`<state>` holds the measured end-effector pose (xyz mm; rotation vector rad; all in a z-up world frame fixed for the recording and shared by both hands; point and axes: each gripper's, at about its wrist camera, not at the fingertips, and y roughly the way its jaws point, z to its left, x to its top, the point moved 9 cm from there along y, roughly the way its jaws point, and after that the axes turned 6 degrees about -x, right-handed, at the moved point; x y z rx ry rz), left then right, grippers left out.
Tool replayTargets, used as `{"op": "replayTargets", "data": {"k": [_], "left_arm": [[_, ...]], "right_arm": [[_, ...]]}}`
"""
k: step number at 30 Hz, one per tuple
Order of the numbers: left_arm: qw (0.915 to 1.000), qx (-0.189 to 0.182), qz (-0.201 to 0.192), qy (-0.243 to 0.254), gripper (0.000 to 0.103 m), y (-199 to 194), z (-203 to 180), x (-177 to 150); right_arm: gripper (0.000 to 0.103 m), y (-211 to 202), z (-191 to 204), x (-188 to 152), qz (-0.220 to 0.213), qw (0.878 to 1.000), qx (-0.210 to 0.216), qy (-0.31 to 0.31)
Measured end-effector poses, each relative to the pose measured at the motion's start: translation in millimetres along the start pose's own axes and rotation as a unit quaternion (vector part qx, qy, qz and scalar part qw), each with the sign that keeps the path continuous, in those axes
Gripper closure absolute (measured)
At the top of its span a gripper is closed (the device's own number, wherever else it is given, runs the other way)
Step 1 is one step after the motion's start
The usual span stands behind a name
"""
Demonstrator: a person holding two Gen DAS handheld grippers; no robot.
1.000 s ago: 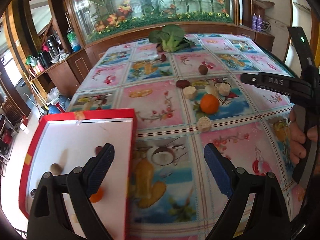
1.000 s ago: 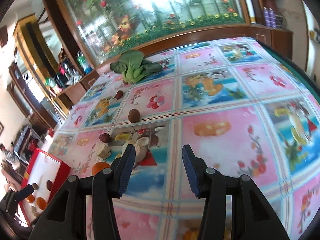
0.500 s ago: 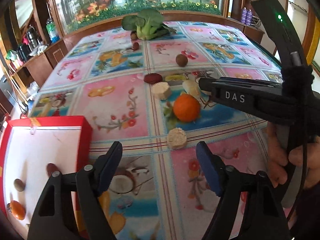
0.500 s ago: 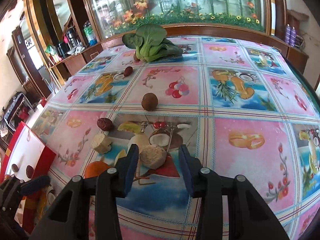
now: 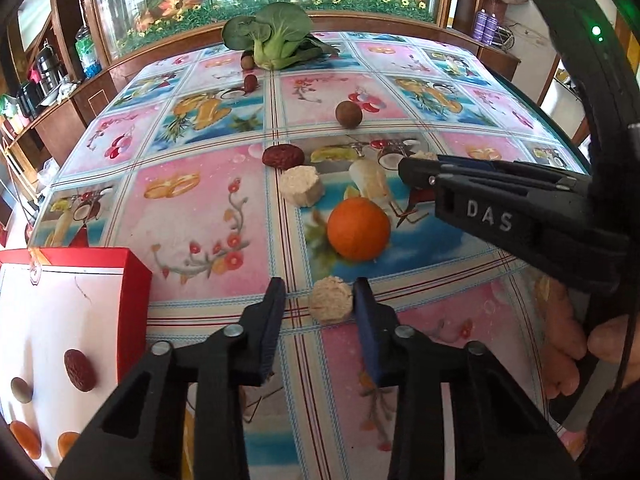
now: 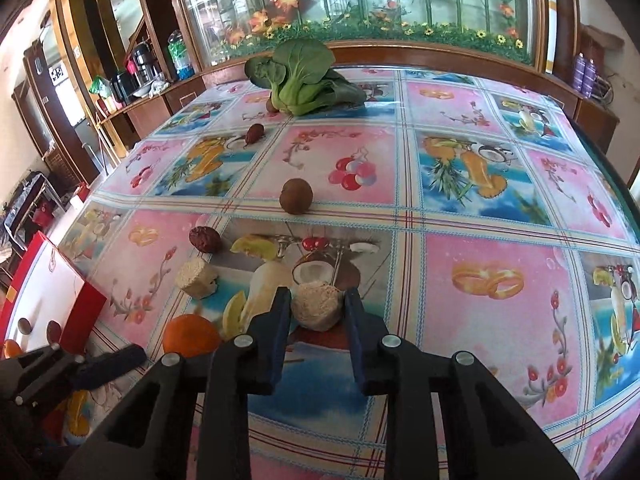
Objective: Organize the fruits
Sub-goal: 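Grasp a round beige cookie with the right tool while the left tool grasps another, then carry both held cookies over the tray with both tools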
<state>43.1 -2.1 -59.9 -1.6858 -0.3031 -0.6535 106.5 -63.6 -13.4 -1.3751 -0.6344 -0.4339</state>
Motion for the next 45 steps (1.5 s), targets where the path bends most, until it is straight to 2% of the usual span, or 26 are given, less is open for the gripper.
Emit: {"op": "replayTargets", "data": {"k": [2,4,9,18,28,37,40,45], "left_arm": [[1.0000,0.002,-0.002,-0.004,0.079,-1,2,0],[0.9999,-0.004,0.000,-0.013,0.079,-2,4,0],[0.9997,0.009,-0.009,-0.019,0.079,-10,7,-2],[0.9951,0.054,-0.083,0.003,0.079,-63,0,14],[0.9873,0.083,-0.135,0.010,0.079,-112,2,19],[0.9828,0.097,-0.157,-0.001,0.079,-135,22,9],[0.9824,0.095,-0.160,-0.008,0.079,-141,30,2],[0.9840,0.083,-0.156,-0.019,0.079,-144,39,-17]], "right_arm": [[0.077,-4,0,2,-0.008,1.000,0.002,0.002],[0.077,-7,0,4,-0.015,1.000,0.006,0.005],[0.077,-11,0,7,-0.024,1.000,0.010,0.010],[0.077,-22,-4,14,-0.051,0.998,0.013,0.024],[0.077,-19,-10,12,-0.050,0.998,0.006,0.032],[0.077,-31,-27,8,-0.065,0.995,-0.017,0.068],[0.077,-40,-31,6,-0.072,0.992,-0.012,0.098],[0.077,-57,-25,-3,-0.092,0.990,-0.014,0.110]]}}
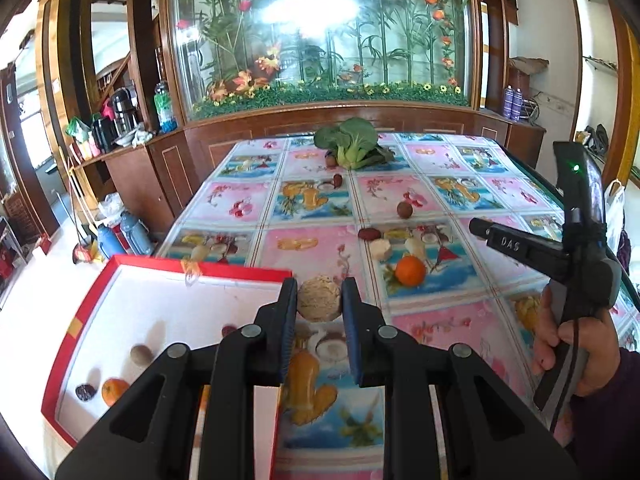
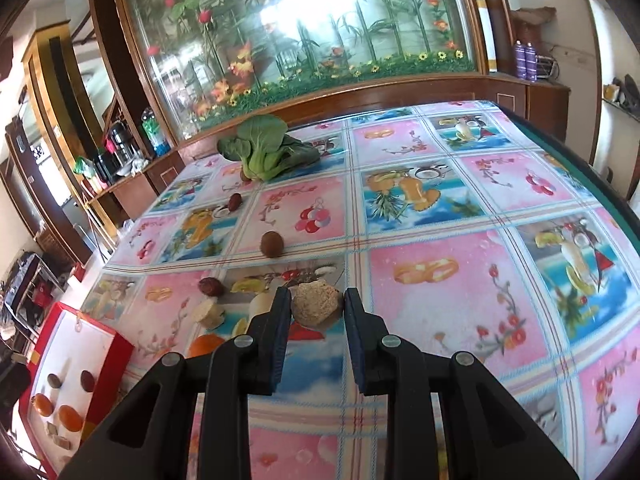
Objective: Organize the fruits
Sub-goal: 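Carry both held cookies over the tray with both tools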
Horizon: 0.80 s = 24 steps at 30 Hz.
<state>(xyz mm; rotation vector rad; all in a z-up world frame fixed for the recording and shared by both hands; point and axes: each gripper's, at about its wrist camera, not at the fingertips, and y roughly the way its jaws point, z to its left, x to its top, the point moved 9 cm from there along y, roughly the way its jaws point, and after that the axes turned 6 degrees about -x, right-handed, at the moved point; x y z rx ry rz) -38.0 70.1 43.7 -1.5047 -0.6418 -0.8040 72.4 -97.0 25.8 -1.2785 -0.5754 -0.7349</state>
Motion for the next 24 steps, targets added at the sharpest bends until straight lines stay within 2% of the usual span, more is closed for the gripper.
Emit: {"op": "replayTargets", "data": {"k": [6,12,18,24], "left_arm": [[0.9998,-0.003,0.012,-0.018,0.079,-8,18,-28],[0.9988,0.010,0.010,-0.046,0.079,-20,48,-45],[0.9975,0.022,0.006,-0.067,0.079,-32,75,-55],[0.9948,0.047,-0.008,-0.090,0.079,-49,109,-58]], "right_arm": [[0.077,-10,14,-10,-0.012,0.999,-0.016,-0.024],[0.077,-23,47,-28,-0.015,0.998,0.003,-0.054],[0.077,-40,95,-53,-0.014,0.995,0.046,-0.088],[0.077,-53,151,-82,0.022,0.987,0.125,-0.101]]}}
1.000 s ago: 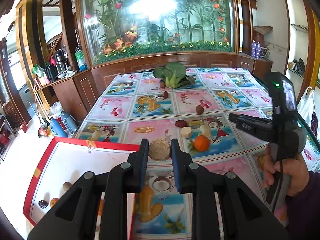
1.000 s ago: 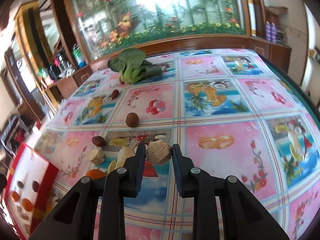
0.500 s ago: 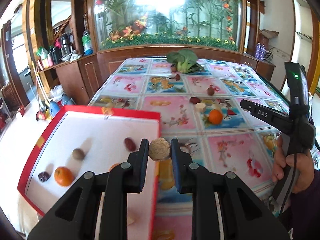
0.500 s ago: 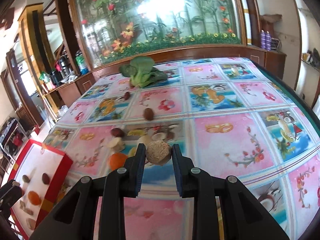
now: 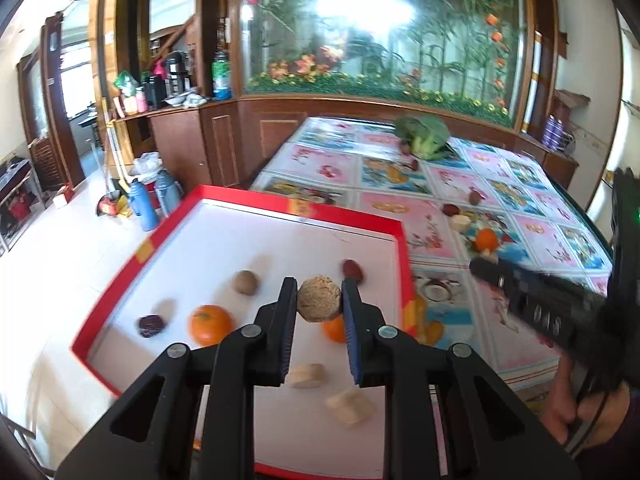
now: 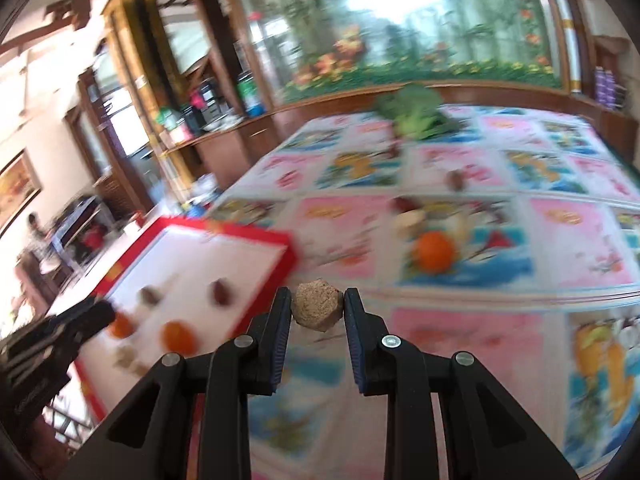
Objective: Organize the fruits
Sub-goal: 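Carry both held cookies over the tray with both tools, then lower the cookie onto the tray and open the right tool while the left tool does likewise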
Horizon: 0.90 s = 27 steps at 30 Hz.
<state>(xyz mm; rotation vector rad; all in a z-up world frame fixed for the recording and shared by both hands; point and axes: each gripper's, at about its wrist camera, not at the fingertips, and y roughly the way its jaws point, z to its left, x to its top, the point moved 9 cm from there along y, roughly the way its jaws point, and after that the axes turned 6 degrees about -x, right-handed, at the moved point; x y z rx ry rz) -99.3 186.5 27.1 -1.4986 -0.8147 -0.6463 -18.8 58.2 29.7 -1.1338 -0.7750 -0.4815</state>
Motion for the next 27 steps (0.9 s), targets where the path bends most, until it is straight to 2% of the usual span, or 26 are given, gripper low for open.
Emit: {"op": "replayTargets", "data": {"k": [8,14,20,27], "left_arm": [[0.9978,0.050,-0.019,-0.038,0.079,-13,58,5],[0.9955,0.077,-0.013,-0.055,0.079,-10,85,-2],[0.9949,0.082,0.000,-0.059,0.079,-5,94,-11],[0.9945,0.086,0.011,-0.059,0.079,3,97,-16]], "right_arm": [[0.077,-1,73,-24,0.031,0.995,0.069,-0.059],[0.077,-3,111,-43,0.049,0.989,0.103,-0.096],[0.077,5,130,-59,0.064,0.984,0.115,-0.121],[0.077,7,132,-60,0.054,0.983,0.114,-0.130]]}}
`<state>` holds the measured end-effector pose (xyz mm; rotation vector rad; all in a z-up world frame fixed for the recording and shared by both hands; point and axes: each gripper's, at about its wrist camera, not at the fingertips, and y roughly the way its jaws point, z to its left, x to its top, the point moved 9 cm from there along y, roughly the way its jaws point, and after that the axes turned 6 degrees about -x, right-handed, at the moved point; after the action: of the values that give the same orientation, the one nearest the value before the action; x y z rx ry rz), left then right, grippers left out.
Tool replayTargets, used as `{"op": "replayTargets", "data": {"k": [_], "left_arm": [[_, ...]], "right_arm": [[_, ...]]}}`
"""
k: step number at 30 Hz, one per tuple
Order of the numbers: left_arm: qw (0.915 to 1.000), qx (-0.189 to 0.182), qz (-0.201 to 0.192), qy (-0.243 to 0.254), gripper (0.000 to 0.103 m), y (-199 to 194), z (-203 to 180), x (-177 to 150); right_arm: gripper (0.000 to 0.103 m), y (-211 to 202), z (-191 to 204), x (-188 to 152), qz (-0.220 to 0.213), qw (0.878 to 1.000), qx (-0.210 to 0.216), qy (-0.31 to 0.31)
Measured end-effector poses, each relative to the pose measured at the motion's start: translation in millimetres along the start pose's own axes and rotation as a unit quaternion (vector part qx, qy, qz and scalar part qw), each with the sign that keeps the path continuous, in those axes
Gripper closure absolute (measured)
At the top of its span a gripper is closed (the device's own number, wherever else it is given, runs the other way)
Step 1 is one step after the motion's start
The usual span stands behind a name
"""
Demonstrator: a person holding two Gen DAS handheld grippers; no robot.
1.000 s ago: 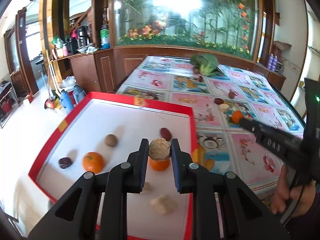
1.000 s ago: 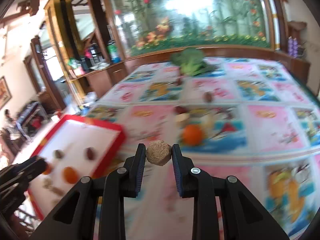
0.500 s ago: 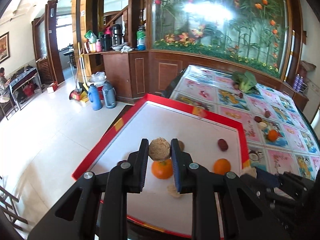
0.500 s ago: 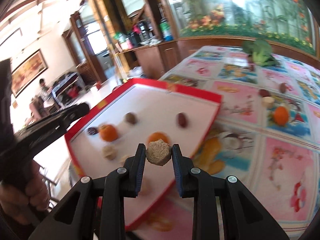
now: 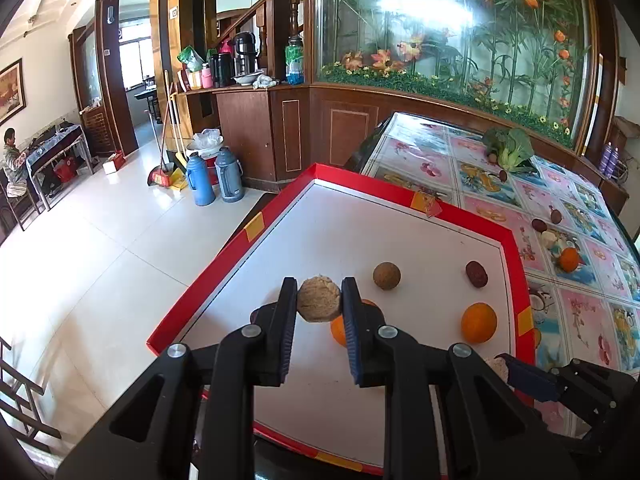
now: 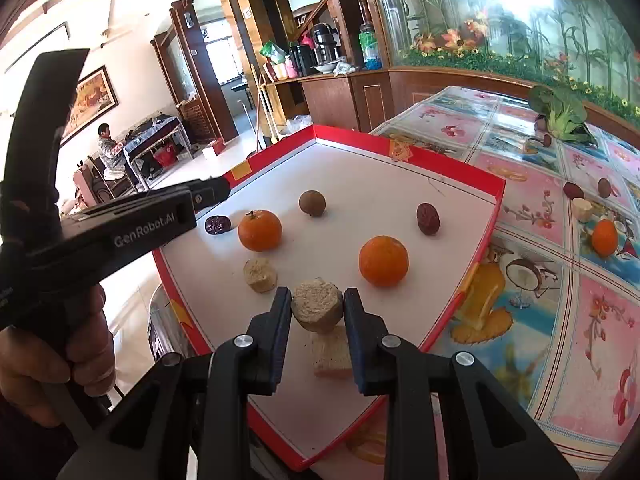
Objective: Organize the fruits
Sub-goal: 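Lower the cookie onto the tray and open the right tool while the left tool does likewise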
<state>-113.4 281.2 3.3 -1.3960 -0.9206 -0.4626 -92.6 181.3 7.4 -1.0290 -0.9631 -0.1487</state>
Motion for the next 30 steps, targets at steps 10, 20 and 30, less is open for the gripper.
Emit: {"op": "replayTargets", "data": {"k": [10,20,30], "left_arm": [[0.9998,0.001,0.017,0.004,0.079,11,-4,-7],[0.9998,0.005,0.019,0.008,0.079,18,-7,-7],[0.9993,0.024,0.016,0.023,0.079,25,-12,-3]], "right_arm": [[0.077,2,-9,6,-0.004,1.000,-0.006,0.022],[0.078,12,-20,20,-0.006,0.999,-0.011,0.045],[0.078,17,-11,18,0.001,0.999,0.010,0.031]]}}
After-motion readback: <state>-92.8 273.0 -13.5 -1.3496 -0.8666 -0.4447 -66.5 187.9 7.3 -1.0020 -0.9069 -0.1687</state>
